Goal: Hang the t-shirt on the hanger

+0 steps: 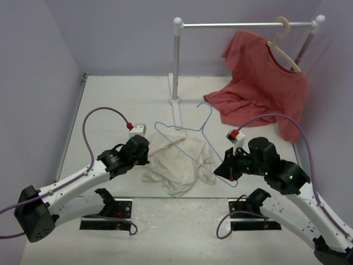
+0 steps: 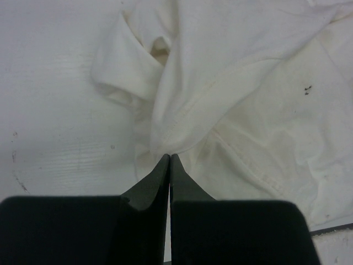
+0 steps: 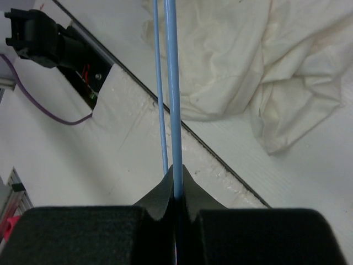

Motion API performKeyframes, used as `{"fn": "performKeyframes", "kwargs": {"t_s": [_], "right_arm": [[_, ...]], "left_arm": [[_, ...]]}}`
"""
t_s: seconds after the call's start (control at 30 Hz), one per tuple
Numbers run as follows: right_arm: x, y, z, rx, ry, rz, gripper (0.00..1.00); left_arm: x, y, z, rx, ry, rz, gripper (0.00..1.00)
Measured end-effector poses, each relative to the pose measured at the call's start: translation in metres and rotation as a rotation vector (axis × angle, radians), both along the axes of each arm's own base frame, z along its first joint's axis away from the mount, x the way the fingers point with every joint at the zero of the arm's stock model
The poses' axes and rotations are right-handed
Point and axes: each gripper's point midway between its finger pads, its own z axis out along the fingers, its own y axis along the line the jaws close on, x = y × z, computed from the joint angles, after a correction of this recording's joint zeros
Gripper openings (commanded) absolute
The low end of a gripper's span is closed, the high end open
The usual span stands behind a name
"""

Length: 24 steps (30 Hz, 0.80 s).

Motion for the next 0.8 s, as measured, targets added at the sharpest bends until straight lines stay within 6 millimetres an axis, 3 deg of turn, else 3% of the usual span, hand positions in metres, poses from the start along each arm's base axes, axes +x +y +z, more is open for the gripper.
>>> {"fn": "performKeyframes", "kwargs": {"t_s": [0.07,0.13,0.17,0.27,0.37,0.47,0.57,0.8], "right_arm": [[-0.009,-0.002,-0.008,-0.009,0.031,0.009,0.0],[-0.012,-0.004,-0.013,-0.019,0.051,0.0,0.0],[-0.013,-0.006,-0.013,-0.021,0.053,-0.007,0.0],[-0.006,-0.014,-0.012,-0.036,0.03,-0.082,0.0],[0.0,-0.021,-0.008,-0.038,0.0,-0.142,0.0],[0.005,-0.029,-0.005,-0.061,-0.009,-0.191,0.0],[0.009,-0.044,-0.001,-0.103,-0.026,-0.265,0.0],[0.013,-0.073,0.033,-0.089,-0.131,-0.398,0.0]], "left_arm": [[-0.005,-0.005,-0.003,-0.015,0.013,-0.021,0.13],[-0.008,-0.009,-0.003,-0.027,0.012,-0.04,0.63],[-0.008,-0.011,-0.003,-0.034,0.011,-0.04,0.76],[-0.008,-0.011,-0.002,-0.034,0.006,-0.033,0.76],[0.0,-0.013,-0.001,0.005,0.007,-0.035,0.58],[0.009,-0.021,-0.002,0.073,0.025,-0.073,0.57],[0.026,-0.043,-0.002,0.125,0.031,-0.132,0.57],[0.042,-0.076,0.015,0.254,0.029,-0.266,0.59]]}}
